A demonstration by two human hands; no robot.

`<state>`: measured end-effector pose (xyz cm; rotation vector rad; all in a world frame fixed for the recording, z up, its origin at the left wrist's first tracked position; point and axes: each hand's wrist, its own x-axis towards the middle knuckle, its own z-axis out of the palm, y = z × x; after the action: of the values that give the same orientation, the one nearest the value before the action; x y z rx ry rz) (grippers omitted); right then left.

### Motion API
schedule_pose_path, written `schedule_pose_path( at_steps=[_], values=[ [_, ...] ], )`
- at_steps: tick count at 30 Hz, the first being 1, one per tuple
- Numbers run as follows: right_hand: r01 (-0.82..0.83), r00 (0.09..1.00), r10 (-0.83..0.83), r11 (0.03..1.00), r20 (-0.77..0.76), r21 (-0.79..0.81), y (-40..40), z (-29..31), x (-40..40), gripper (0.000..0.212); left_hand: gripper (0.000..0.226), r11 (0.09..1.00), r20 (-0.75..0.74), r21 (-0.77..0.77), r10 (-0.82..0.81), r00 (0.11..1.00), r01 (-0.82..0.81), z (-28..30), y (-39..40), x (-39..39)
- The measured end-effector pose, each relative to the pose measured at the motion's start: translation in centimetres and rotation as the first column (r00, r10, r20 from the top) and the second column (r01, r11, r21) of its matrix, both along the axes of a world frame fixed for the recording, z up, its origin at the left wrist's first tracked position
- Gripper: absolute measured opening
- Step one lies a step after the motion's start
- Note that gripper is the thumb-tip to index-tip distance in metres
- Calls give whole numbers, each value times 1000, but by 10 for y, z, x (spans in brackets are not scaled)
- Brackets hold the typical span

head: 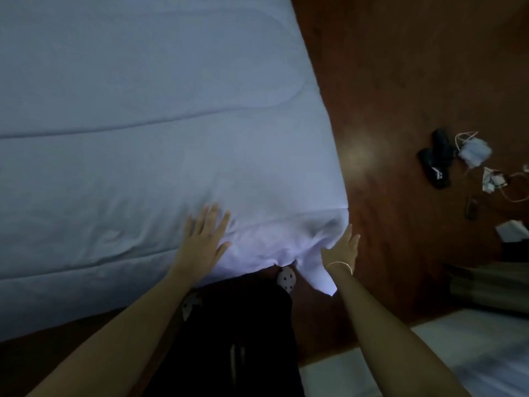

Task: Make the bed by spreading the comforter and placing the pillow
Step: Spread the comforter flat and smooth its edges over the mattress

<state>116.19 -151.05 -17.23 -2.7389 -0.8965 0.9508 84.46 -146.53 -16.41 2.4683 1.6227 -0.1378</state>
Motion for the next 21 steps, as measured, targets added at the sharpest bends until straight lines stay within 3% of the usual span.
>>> schedule_pose_path(
  at_steps=[3,7,8,12,14,16,18,19,21],
  values=[
    [-33,996,21,990,-86,-137,8,-19,45,100,72,999,-15,6,-51,999,51,-1,23,69],
    [-353,933,359,914,-3,-199,19,-46,81,38,83,987,-88,35,-154,984,157,-16,53,141],
    [-423,896,442,878,44,-224,20,-51,90,31,87,986,-114,46,-155,981,162,-22,55,155],
    [-611,736,668,724,108,-319,14,-75,114,33,107,985,-230,102,-112,967,139,-38,44,181],
    [-621,745,667,712,38,-326,21,-80,119,33,112,984,-259,106,-110,960,141,-38,39,183],
    [-490,863,505,837,2,-244,32,-79,116,39,107,986,-246,98,-109,963,137,-35,39,183],
    [-303,953,303,952,12,-43,41,-67,110,56,91,991,-223,70,-94,970,112,-28,41,184],
    [-280,960,275,954,57,112,45,-60,106,62,83,996,-206,51,-64,976,76,-24,42,186],
    [-364,928,369,864,54,349,56,-44,96,60,71,999,-176,-14,27,984,-30,-18,43,189]
  ],
)
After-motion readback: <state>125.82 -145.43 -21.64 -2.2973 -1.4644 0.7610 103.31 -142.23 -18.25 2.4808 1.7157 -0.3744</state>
